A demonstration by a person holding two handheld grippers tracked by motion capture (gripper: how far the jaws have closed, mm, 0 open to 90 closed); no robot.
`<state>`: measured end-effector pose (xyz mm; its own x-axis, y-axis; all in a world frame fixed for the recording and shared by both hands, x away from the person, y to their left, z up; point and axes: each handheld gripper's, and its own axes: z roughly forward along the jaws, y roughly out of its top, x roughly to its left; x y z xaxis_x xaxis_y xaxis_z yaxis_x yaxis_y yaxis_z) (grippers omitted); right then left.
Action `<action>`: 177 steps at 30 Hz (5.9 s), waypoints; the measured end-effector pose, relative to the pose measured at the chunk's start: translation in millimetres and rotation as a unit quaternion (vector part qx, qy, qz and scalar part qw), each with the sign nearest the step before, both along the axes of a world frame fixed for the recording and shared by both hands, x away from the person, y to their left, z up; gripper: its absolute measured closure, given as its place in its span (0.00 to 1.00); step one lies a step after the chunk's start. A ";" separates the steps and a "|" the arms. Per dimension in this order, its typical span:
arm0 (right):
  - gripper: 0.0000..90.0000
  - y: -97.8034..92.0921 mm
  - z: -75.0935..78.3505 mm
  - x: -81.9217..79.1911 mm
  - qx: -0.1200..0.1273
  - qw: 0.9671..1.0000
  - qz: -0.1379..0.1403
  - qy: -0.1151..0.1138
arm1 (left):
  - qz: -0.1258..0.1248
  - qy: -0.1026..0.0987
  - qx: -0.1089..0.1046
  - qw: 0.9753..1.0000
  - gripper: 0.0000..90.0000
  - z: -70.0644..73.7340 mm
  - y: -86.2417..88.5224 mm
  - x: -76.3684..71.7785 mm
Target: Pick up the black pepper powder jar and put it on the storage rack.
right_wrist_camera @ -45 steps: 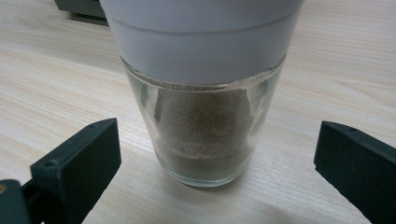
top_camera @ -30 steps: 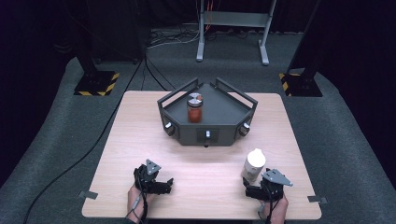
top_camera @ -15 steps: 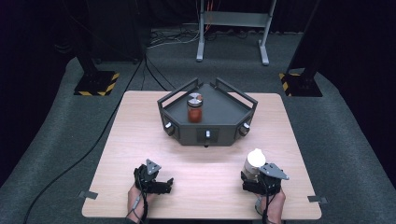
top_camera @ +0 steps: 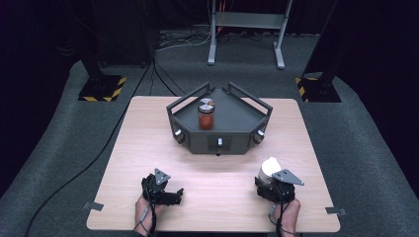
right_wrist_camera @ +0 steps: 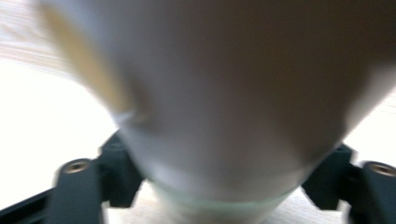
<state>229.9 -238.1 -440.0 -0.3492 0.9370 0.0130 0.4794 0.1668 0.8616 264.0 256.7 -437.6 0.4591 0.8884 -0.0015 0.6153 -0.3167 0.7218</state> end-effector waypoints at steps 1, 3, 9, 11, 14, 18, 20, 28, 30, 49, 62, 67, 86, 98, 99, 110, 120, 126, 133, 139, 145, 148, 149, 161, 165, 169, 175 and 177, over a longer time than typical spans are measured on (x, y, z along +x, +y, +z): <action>0.32 2.4 0.0 -1.8 -0.006 1.000 -0.002 -0.003 | 0.000 -0.001 0.000 1.000 0.01 -0.1 -0.1 -0.2; 0.33 3.3 -0.6 -2.7 -0.007 1.000 -0.004 -0.005 | 0.001 -0.001 0.000 1.000 0.01 -0.1 -0.3 -0.3; 0.33 4.6 -1.0 -3.3 -0.010 1.000 -0.006 -0.008 | 0.002 -0.006 0.004 1.000 0.01 -0.5 -2.1 -2.3; 0.33 5.6 -0.9 -3.6 -0.013 1.000 -0.007 -0.009 | 0.002 -0.007 0.006 1.000 0.01 -0.5 -2.7 -2.9; 0.33 4.3 -0.1 -5.0 -0.006 1.000 -0.008 -0.013 | 0.002 -0.007 0.005 1.000 0.01 -0.5 -2.6 -2.8; 0.33 3.8 5.6 -5.5 -0.005 1.000 -0.005 -0.014 | 0.003 -0.007 0.005 1.000 0.01 -0.6 -2.6 -2.9; 0.33 4.4 10.5 -5.1 -0.008 1.000 -0.001 -0.014 | 0.002 -0.006 0.004 1.000 0.01 -0.6 -2.0 -2.6; 0.33 8.5 19.7 -0.1 -0.016 1.000 0.011 -0.012 | -0.001 -0.004 0.003 1.000 0.01 -0.4 -0.7 -1.2; 0.33 9.9 21.8 2.1 -0.021 1.000 0.014 -0.012 | -0.001 -0.004 0.002 1.000 0.01 -0.4 -0.6 -1.0; 0.33 12.9 40.3 16.5 -0.016 0.999 0.023 -0.025 | -0.008 -0.004 0.002 1.000 0.02 -0.4 0.8 -0.3; 0.33 12.0 47.7 20.7 -0.016 0.999 0.024 -0.032 | -0.014 -0.002 0.000 1.000 0.02 -0.1 2.4 1.1; 0.33 13.4 54.2 23.3 -0.022 0.999 0.029 -0.036 | -0.015 -0.002 0.000 1.000 0.02 -0.1 2.6 1.3; 0.33 16.6 74.3 41.7 -0.024 0.998 0.048 -0.034 | -0.017 -0.002 0.000 1.000 0.02 -0.3 2.8 1.4; 0.33 16.9 90.3 49.4 -0.026 0.997 0.060 -0.040 | -0.017 -0.002 0.000 1.000 0.02 -0.2 2.8 1.4; 0.33 16.7 91.4 50.0 -0.026 0.997 0.060 -0.041 | -0.017 -0.002 0.000 1.000 0.02 -0.2 2.8 1.4; 0.33 17.2 104.5 57.7 -0.025 0.996 0.069 -0.046 | -0.017 -0.002 0.000 1.000 0.02 -0.3 2.6 1.1; 0.33 18.8 117.2 66.5 -0.023 0.996 0.073 -0.049 | -0.017 -0.004 0.002 1.000 0.02 -0.3 1.8 0.1; 0.33 21.2 123.4 73.2 -0.021 0.996 0.075 -0.052 | -0.017 -0.003 0.000 1.000 0.02 -0.4 2.7 1.1; 0.33 24.8 129.9 80.9 -0.023 0.995 0.081 -0.052 | -0.017 -0.004 0.002 1.000 0.02 -0.2 2.0 0.4; 0.33 27.0 132.9 86.6 -0.023 0.995 0.082 -0.051 | -0.017 -0.003 0.000 1.000 0.02 -0.4 2.7 1.1; 0.33 27.0 134.5 92.0 -0.022 0.995 0.083 -0.046 | -0.017 -0.003 0.000 1.000 0.02 -0.4 2.6 1.1; 0.33 26.4 135.9 93.2 -0.021 0.995 0.085 -0.045 | -0.017 -0.002 0.000 1.000 0.02 -0.4 2.6 1.2; 0.33 26.4 136.3 92.9 -0.021 0.995 0.085 -0.047 | -0.017 -0.002 0.000 1.000 0.02 -0.4 2.7 1.2; 0.33 27.9 146.7 98.7 -0.023 0.995 0.085 -0.050 | -0.017 -0.003 0.000 1.000 0.02 -0.4 2.5 1.1; 0.33 28.2 148.3 103.3 -0.019 0.995 0.085 -0.048 | -0.017 -0.003 0.000 1.000 0.02 -0.4 2.7 1.3; 0.33 30.5 150.7 109.2 -0.021 0.995 0.086 -0.044 | -0.017 -0.004 0.000 1.000 0.02 -0.5 2.3 0.9; 0.33 34.5 153.8 116.2 -0.022 0.995 0.090 -0.039 | -0.017 -0.003 0.000 1.000 0.02 -0.4 2.5 1.1; 0.33 36.5 154.3 118.8 -0.024 0.995 0.091 -0.037 | -0.017 -0.002 0.000 1.000 0.02 -0.3 2.7 1.3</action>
